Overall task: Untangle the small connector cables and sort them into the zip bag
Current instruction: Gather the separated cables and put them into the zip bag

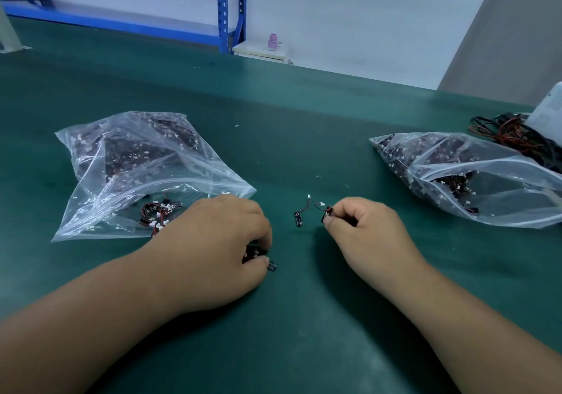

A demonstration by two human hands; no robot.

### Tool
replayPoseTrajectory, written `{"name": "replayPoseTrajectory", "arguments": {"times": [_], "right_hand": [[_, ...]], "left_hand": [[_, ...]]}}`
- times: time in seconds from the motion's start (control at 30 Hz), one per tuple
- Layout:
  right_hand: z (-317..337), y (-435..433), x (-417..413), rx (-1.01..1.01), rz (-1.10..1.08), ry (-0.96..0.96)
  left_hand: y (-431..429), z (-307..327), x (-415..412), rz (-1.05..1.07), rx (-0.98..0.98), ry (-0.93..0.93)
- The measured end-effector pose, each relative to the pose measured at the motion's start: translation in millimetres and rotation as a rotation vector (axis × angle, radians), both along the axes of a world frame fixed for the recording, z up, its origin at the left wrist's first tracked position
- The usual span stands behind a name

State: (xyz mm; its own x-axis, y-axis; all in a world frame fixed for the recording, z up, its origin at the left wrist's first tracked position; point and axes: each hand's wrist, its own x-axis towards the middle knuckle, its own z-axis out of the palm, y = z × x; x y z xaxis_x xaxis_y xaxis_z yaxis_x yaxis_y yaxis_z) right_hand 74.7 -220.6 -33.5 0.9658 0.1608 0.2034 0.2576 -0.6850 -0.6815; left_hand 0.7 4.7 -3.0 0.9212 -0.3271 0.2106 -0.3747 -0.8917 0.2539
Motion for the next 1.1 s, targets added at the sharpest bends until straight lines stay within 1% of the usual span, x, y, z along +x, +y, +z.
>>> {"name": "replayPoseTrajectory", "arguments": {"times": [0.13,0.2,0.43,0.53,0.67,0.7,0.77,0.87,0.93,1.1], "right_hand": [[0.0,2.5,2.1,-0.077,-0.021,-0.021],[-0.7,2.3,0.4,-0.084,-0.020,-0.043],[4.4,2.9,-12.5,-0.137,0.006,-0.100],[9.7,6.7,-26.0,-0.188,0.130,-0.197],[14.8,17.3,-47.2,-0.333,0.440,-0.231],[14.5,19.1,-49.6,-0.352,0.481,-0.235],[13.3,20.4,-49.7,-0.372,0.489,-0.254],[10.1,18.6,-45.9,-0.276,0.439,-0.265],[7.8,17.3,-44.4,-0.221,0.401,-0.268],[6.3,17.5,-42.9,-0.174,0.406,-0.267]], "left_hand": [[-3.1,-3.0,0.8,-0.033,-0.062,0.038],[-3.1,-4.2,2.2,-0.038,-0.073,0.055],[-2.3,-6.2,6.7,-0.051,-0.005,0.089],[-3.0,-7.9,7.8,-0.048,0.003,0.079],[-4.1,-8.4,8.3,-0.061,-0.007,0.047],[-4.5,-8.0,8.3,-0.070,-0.010,0.043],[-5.3,-7.0,8.2,-0.089,-0.028,0.042],[-6.5,-5.1,7.6,-0.110,-0.109,0.024],[-7.3,-3.8,6.1,-0.122,-0.126,0.023],[-8.0,-2.1,4.2,-0.133,-0.173,0.013]]}}
